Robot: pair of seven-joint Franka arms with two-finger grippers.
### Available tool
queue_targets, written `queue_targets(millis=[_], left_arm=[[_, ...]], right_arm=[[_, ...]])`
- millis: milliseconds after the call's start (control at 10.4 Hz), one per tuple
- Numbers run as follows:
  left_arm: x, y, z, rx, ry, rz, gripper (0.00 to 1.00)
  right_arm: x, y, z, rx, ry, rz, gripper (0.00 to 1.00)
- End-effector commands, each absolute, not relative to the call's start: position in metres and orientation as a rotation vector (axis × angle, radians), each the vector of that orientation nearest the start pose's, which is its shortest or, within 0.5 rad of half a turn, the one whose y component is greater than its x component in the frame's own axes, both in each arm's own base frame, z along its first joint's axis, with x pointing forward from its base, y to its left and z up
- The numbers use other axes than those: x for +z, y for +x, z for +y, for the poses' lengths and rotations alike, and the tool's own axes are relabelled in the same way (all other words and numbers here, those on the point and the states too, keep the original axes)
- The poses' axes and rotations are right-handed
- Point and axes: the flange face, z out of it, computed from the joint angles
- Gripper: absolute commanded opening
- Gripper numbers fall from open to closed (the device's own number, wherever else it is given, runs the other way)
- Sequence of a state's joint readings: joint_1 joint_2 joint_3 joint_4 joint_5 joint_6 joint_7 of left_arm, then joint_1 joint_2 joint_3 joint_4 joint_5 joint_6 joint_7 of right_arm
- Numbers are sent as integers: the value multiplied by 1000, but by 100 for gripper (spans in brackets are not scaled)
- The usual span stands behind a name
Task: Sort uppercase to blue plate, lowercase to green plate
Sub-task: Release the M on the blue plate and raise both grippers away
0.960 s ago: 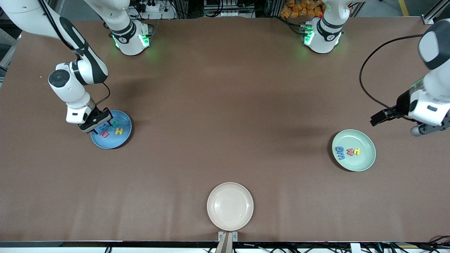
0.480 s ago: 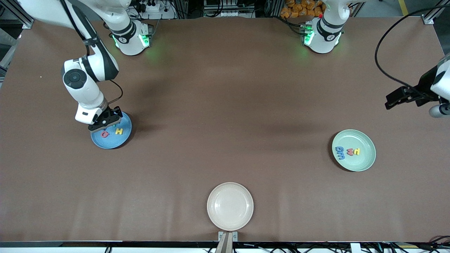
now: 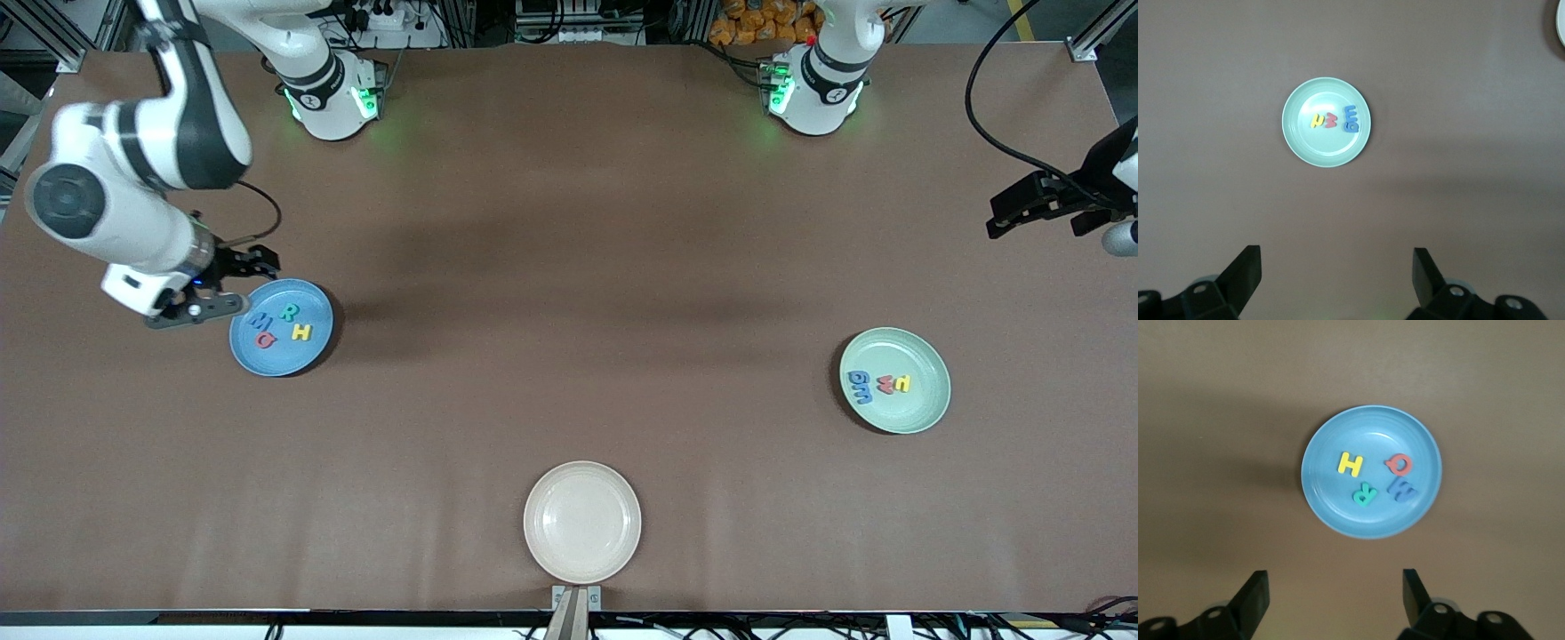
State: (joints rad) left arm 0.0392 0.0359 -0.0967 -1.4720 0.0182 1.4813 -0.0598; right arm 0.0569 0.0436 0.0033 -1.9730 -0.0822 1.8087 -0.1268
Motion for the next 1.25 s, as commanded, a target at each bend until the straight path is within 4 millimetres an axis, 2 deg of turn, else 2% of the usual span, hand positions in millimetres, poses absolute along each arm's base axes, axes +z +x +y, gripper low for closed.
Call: queue_targets(millis=[0,192,384,480,576,672,864,1152], left_arm=[[659,547,-47,30,-3133,77,100],[658,546,-71,33,-3125,126,100],[659,546,-70,30,-3131,123,100],[663,546,-69,14,-3139,103,100],[663,547,-64,17,-3146,16,100],[661,548,-63,26,-3154,-10,100],[642,557,-60,71,-3149,-28,100],[637,562,-58,68,-3103,-23,100]], right_arm=[[501,552,5,303,-3169,-239,100],[550,554,-16,281,-3175,-133,100],[589,557,-6,192,-3195,-20,100],[602,558,1,156,-3201,12,100],[609,554,9,171,-3206,75,100],[612,556,8,147,-3203,88,100],[621,560,7,71,-3198,96,100],[633,562,16,-19,-3120,110,100]])
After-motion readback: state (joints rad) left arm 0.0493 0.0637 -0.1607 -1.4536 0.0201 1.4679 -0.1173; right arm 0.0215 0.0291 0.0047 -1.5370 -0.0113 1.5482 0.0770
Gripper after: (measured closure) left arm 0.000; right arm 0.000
